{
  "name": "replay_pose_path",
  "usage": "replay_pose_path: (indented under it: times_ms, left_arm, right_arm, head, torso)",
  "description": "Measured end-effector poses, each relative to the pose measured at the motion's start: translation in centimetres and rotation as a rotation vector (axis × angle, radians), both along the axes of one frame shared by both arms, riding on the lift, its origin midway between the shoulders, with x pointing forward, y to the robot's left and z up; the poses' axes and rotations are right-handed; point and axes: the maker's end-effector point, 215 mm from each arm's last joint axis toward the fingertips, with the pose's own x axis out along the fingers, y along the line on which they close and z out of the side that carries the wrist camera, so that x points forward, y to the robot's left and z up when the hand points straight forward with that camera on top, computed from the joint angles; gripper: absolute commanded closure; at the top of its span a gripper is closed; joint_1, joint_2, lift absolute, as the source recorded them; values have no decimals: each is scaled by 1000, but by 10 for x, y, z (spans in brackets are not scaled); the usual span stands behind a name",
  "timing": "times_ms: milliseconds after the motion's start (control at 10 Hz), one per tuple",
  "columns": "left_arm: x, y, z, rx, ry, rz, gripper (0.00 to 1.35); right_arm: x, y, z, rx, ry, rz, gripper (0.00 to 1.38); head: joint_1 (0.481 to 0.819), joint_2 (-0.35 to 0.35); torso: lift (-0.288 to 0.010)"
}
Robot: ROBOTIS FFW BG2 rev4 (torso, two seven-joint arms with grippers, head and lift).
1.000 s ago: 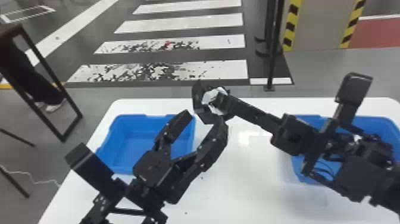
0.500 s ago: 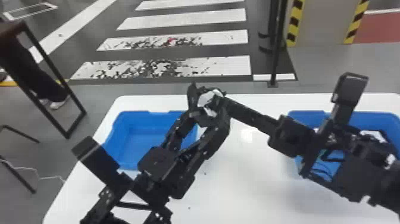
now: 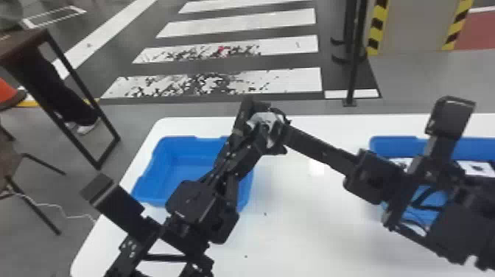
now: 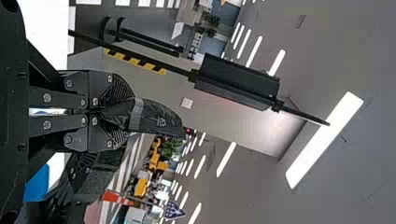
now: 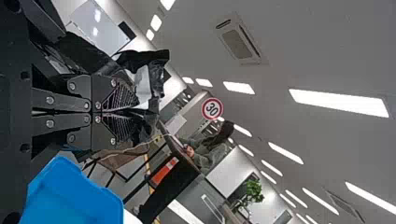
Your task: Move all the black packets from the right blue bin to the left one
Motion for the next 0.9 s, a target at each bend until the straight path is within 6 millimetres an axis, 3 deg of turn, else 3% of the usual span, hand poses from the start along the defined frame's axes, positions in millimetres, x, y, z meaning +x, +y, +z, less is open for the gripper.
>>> replay_pose_path:
  times_ms: [100, 300, 400, 500, 600, 700, 800, 900]
  left_arm:
    - [-1, 9, 4, -1, -6, 36, 1214]
    - [2, 28, 4, 24, -10, 95, 1214]
    - [12, 46, -10, 72, 15, 152, 1214]
    - [31, 70, -44, 153, 61, 222, 1214]
    - [55, 100, -89, 253, 113, 289, 1128]
    - [77, 130, -131, 340, 156, 347, 573]
    - [94, 155, -158, 405, 184, 391, 81]
    - [101, 175, -168, 453, 200, 424, 67]
  right_arm:
    - [-4, 0, -5, -1, 13, 5, 1016]
    - [-7, -1, -10, 10, 31, 7, 139]
    - [-5, -6, -14, 7, 33, -7, 84]
    - [-3, -14, -18, 4, 39, -29, 134]
    - [-3, -19, -23, -3, 45, -43, 134]
    - [-3, -21, -25, -20, 39, -51, 134]
    - [0, -26, -28, -52, 20, -68, 134]
    - [6, -35, -32, -88, 0, -97, 139]
  head:
    - [695, 264]
    - [695, 282]
    - [695, 298]
    - [695, 311]
    - [695, 333]
    - [695, 347]
    - [695, 350]
    - [695, 350]
  torso:
    - [-140]
    - [-140]
    - [-140]
    - [-140]
    - [-140]
    - [-140]
    - [-140]
    - [-140]
